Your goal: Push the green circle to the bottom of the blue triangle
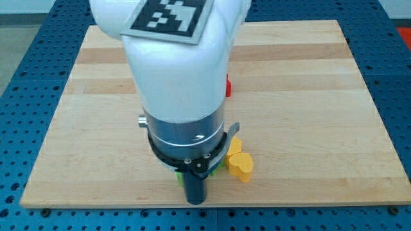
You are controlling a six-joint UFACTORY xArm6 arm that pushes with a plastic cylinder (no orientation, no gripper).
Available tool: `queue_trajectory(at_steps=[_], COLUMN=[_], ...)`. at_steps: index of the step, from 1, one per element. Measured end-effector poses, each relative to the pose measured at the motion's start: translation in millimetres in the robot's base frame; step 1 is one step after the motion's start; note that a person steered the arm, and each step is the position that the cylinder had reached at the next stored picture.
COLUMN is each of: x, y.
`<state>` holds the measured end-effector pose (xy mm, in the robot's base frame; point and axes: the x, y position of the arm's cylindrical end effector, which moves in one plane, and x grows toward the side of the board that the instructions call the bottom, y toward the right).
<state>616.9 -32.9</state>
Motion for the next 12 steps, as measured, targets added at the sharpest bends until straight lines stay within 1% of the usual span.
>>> queue_trajectory(at_steps=[1, 2, 3, 4, 5, 7, 8, 9, 10, 11, 12], x=[0, -17, -80, -94, -94, -17, -23, -36, -50, -87, -87], y=[0, 0, 1, 1, 1, 7, -59, -102, -102, -85, -77])
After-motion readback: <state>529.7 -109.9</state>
